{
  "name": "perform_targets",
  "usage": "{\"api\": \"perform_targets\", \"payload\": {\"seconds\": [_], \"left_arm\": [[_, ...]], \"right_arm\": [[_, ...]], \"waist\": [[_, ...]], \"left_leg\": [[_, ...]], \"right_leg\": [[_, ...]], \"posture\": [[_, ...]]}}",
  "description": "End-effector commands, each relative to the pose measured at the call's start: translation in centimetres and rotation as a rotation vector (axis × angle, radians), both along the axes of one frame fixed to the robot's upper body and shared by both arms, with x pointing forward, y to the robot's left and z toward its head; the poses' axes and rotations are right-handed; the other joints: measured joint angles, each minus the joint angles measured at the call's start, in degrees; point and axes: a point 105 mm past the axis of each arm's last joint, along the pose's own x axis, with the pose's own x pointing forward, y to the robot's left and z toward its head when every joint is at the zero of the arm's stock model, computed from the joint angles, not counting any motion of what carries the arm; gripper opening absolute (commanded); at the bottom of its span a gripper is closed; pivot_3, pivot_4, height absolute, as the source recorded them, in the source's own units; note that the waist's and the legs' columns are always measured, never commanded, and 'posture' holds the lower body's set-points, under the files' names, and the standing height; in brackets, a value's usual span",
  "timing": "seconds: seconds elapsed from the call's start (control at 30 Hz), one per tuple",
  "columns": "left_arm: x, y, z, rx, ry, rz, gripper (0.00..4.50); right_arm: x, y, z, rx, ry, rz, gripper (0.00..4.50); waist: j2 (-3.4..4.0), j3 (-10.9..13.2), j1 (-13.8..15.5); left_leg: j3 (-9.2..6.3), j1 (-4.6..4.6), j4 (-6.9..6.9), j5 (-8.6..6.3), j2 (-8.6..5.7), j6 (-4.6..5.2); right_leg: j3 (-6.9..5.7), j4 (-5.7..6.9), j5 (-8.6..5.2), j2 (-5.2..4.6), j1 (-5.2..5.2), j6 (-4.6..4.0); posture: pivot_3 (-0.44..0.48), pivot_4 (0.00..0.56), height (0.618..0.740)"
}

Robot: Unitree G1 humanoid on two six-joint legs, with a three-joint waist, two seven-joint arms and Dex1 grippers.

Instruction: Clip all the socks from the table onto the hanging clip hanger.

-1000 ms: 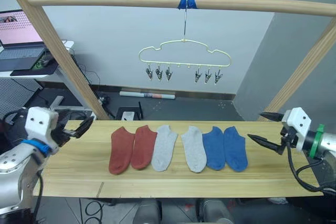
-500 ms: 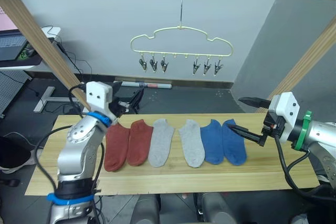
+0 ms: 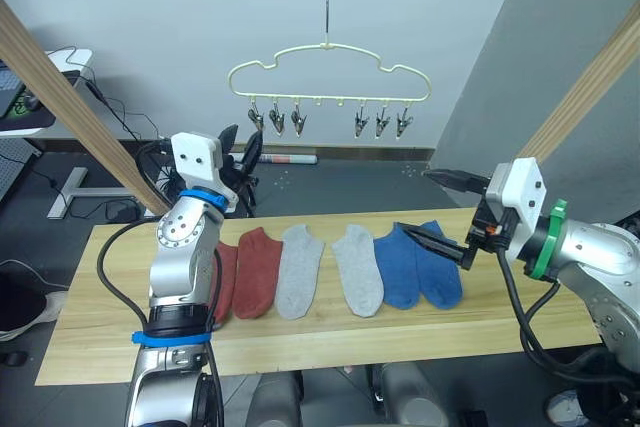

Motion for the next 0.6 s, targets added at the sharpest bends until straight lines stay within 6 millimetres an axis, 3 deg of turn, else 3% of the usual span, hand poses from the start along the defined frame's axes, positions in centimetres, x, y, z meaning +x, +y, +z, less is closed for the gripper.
{"api": "perform_targets", "payload": {"seconds": [0.03, 0.17, 0.6], "left_arm": [[0.5, 0.1, 1.2, -0.016, -0.040, 0.021, 2.27], [1.3, -0.5, 0.9, 0.004, -0.021, -0.003, 2.27], [3.3, -0.5, 2.5, -0.010, -0.070, 0.010, 2.27]], "right_arm": [[-0.6, 0.8, 1.0, 0.019, -0.036, 0.040, 4.50], [-0.5, 1.6, 1.4, 0.038, -0.044, 0.063, 4.50], [-0.8, 3.3, 2.5, 0.089, -0.046, 0.125, 4.50]], "waist": [[-0.03, 0.08, 0.00], [-0.06, 0.17, -0.11], [-0.06, 0.32, -0.16]], "left_leg": [[0.00, 0.00, 0.00, 0.00, 0.00, 0.00], [0.00, 0.00, 0.00, 0.00, 0.00, 0.00], [-0.02, -0.11, -0.09, -0.01, -0.01, -0.01]], "right_leg": [[-0.01, 0.00, 0.00, 0.00, 0.00, 0.00], [-0.01, -0.01, -0.01, 0.00, -0.01, 0.01], [-0.03, -0.16, -0.03, -0.01, -0.08, 0.05]], "posture": [[-0.261, 0.282, 0.740], [-0.257, 0.283, 0.740], [-0.254, 0.271, 0.740]]}}
